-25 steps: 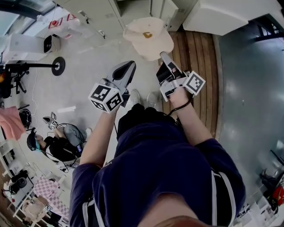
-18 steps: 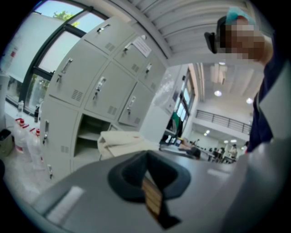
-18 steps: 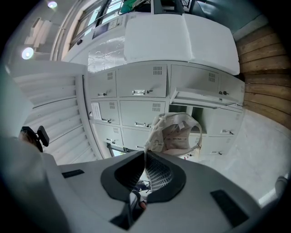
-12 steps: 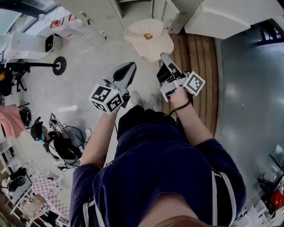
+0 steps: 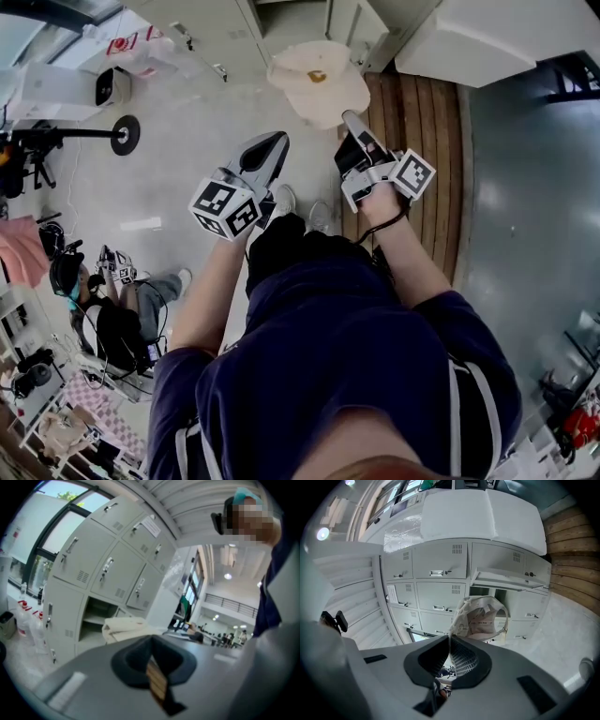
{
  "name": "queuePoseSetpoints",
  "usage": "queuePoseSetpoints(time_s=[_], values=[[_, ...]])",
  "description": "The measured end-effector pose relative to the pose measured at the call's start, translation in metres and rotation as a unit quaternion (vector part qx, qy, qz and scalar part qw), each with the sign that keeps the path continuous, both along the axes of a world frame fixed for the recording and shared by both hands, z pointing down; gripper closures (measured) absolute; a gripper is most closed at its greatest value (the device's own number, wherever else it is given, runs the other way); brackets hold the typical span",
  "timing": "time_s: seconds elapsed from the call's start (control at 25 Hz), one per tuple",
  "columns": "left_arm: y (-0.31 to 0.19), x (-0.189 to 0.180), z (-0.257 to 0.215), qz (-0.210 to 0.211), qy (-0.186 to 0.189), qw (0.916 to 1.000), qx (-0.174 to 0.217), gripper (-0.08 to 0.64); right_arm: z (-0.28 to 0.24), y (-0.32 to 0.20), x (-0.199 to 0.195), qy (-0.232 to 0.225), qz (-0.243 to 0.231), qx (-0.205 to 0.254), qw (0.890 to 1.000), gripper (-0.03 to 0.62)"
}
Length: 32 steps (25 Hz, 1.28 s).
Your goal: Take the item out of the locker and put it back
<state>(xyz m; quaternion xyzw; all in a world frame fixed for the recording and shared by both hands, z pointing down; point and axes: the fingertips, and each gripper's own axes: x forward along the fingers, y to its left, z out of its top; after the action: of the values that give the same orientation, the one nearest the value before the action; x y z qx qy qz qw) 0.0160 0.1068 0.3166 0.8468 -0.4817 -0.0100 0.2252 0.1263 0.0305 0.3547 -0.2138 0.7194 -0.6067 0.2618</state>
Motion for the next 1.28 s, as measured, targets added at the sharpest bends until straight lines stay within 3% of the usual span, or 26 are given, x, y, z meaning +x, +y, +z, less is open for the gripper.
queuePoseSetpoints(time_s=[0.32,1.28], values=[[-0.016,-0.018,0.004,0.000,0.005,1.0000,-0.005,0.557,0.007,-0.020,-0.009,0.011,0.008,-0.008,1.000,0.575],[-0.168,-0.149,0.063,0.046,0.030,0.9979,-0.034,0.557,0.087,-0.163,-0.116,0.050,0.076,-0.051,0.995,0.575]])
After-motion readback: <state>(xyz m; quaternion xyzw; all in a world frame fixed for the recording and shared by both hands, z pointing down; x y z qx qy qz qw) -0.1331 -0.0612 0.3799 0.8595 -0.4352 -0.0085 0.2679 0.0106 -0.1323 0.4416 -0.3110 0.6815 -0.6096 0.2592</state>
